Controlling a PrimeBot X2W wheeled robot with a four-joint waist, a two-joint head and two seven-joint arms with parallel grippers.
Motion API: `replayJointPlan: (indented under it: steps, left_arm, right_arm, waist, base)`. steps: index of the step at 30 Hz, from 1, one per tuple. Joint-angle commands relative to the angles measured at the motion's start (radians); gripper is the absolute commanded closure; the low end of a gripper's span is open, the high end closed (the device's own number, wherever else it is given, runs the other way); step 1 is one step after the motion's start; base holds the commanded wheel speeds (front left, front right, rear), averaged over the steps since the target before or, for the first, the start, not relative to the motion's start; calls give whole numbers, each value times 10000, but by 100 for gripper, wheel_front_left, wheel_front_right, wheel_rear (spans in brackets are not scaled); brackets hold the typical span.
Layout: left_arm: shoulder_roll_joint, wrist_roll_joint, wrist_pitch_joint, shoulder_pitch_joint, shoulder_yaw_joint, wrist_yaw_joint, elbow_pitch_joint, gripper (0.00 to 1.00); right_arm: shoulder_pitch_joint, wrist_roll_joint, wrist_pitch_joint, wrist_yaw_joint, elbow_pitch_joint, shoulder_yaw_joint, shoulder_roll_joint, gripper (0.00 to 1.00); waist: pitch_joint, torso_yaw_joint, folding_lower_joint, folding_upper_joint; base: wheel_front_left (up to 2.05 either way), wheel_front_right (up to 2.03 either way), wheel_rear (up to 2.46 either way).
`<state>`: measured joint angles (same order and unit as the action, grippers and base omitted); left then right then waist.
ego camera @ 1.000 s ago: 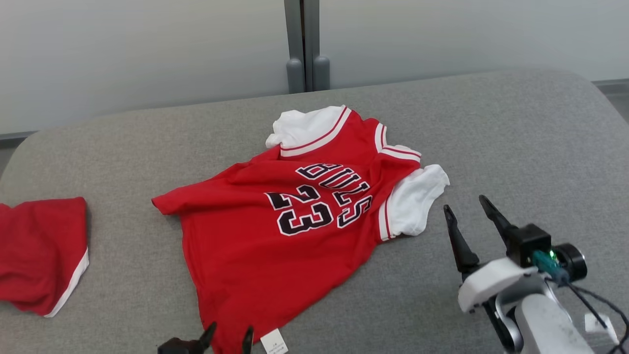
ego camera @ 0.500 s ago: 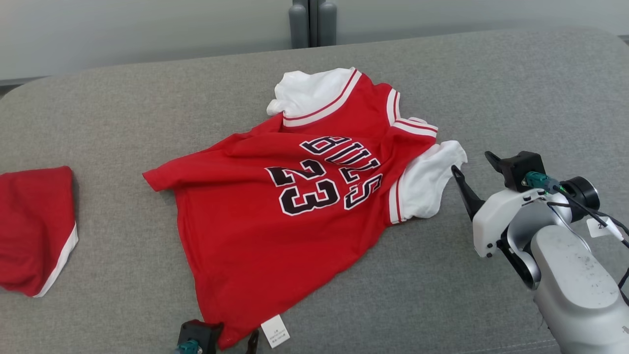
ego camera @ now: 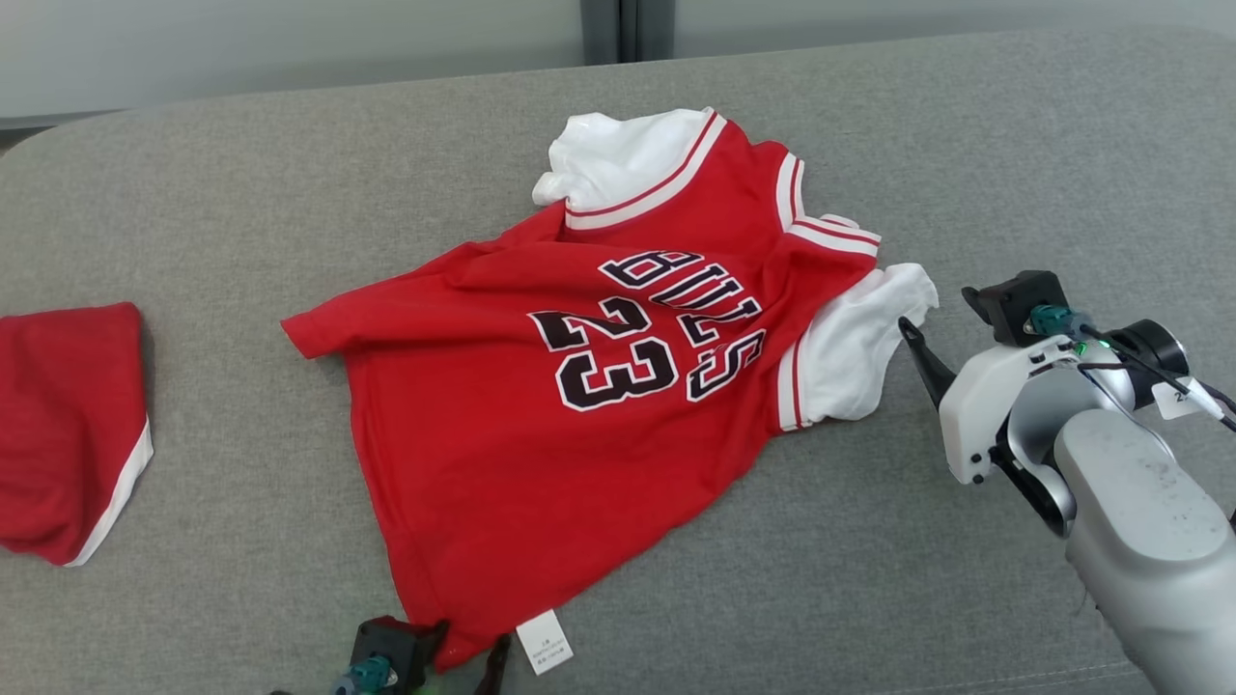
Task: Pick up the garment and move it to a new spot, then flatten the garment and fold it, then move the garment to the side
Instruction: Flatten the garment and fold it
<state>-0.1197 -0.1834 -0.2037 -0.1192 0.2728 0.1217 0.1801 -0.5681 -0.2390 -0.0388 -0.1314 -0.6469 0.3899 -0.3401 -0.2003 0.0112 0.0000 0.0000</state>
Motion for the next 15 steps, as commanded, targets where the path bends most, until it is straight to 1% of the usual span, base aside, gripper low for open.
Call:
replayJointPlan:
  steps: [1,4,11,13,15]
  left_arm:
    - [-102,-49,-79,155,16,-69,266,49]
    - [-98,-69,-43,303,63,-63,330,55]
    - [-13,-113,78,879,264,-31,729,58]
    - [-11,-140,107,1053,344,-17,938,63]
    - [-6,-178,161,1189,405,-10,1107,72]
  right_arm:
    - [-233,-58,-47,15,-137,88,-116,0]
    - [-541,-179,-122,15,-405,256,-199,0]
    - [-1290,-426,-468,15,-1144,956,-405,0]
    - [-1466,-541,-590,15,-1379,1222,-418,0]
    - [-1516,-732,-715,15,-1595,1497,-379,0]
  waist:
    - [-124,75,0,0]
    - [-327,186,0,0]
    - [-940,558,0,0]
    - [-1076,645,0,0]
    - [-1144,706,0,0]
  base:
    - [0,0,0]
    - [0,0,0]
    - [0,0,0]
    - [0,0,0]
    - [0,0,0]
